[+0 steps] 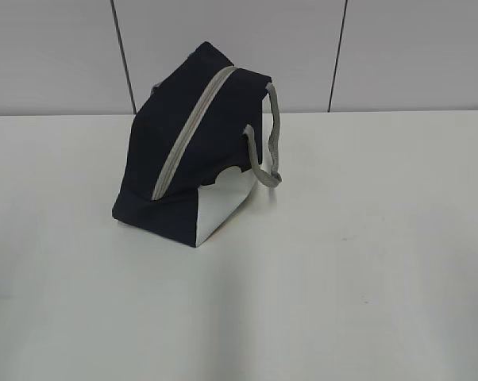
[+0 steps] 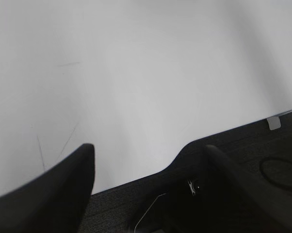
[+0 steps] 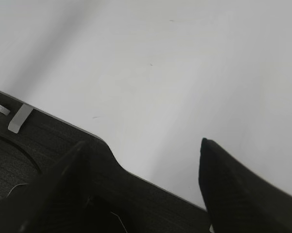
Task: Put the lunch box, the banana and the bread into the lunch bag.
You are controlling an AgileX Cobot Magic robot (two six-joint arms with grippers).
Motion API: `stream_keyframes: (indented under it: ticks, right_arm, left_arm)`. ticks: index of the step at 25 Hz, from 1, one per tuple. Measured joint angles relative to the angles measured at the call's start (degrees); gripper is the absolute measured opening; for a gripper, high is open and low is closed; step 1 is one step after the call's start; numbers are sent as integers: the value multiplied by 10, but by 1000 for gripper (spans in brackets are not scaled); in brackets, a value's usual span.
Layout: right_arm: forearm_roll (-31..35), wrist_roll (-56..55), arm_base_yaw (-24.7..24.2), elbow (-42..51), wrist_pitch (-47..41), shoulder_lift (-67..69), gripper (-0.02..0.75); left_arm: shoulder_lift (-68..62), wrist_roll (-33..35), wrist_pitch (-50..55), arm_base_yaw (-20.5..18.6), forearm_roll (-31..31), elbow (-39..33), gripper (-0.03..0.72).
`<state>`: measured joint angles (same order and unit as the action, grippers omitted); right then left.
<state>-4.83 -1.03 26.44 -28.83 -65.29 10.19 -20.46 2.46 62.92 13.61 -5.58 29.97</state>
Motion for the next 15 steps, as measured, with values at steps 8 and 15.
stream_keyframes:
  ticks: [8, 15]
  right_arm:
    - [-1, 0, 0, 0, 0, 0, 510]
    - [-1, 0, -1, 0, 1, 0, 511]
  left_arm:
    - [0, 0, 0, 0, 0, 0, 466]
    - [15, 0, 0, -3, -2, 0, 466]
